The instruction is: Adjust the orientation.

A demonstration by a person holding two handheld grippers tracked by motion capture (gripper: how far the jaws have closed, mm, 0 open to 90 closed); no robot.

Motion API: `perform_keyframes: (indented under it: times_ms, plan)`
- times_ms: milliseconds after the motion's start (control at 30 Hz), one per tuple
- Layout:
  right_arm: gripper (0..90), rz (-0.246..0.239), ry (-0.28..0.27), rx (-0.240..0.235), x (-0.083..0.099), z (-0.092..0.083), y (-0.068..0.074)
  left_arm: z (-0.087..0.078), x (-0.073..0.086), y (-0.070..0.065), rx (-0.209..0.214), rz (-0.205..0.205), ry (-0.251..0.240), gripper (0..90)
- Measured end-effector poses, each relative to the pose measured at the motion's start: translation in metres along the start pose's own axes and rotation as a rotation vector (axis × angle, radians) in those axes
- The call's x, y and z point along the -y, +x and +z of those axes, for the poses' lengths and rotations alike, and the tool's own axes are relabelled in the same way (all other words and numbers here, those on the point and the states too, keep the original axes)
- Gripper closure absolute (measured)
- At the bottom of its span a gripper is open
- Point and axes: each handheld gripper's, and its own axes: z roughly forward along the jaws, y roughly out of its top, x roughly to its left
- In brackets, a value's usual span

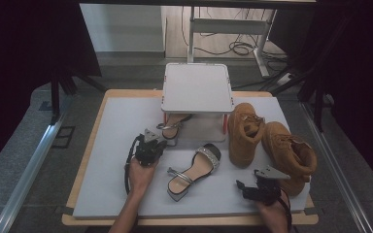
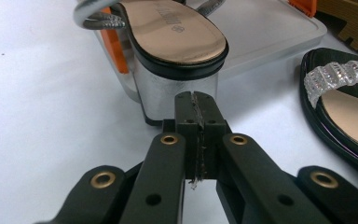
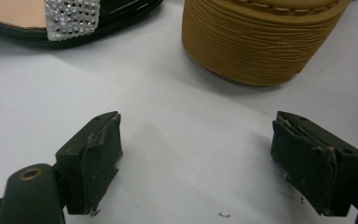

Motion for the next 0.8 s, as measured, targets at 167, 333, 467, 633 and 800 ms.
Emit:
perform_keyframes:
  times_ms: [167,333,467,633,800]
  plan:
    - [16.2,-0.001,-0.001,0.001,0.0,0.0,0.0,0.005,-0.002,-0.002,0.001,0.005,0.005,89.6]
    - [16.2,0.0,0.0,0.0,0.0,0.0,0.0,0.008,-0.005,-0.006,0.016,0.011,0.005,89.6]
    - [16.2,0.0,0.0,0.0,0.0,0.0,0.0,0.012,-0.008,-0.01,0.029,0.017,0.005,89.6]
    - [16.2,0.0,0.0,0.0,0.0,0.0,0.0,0.019,-0.013,-0.017,0.045,0.033,0.011,89.6]
    - [16.3,0.0,-0.001,0.0,0.0,0.0,0.0,0.027,-0.019,-0.022,0.05,0.04,0.016,89.6]
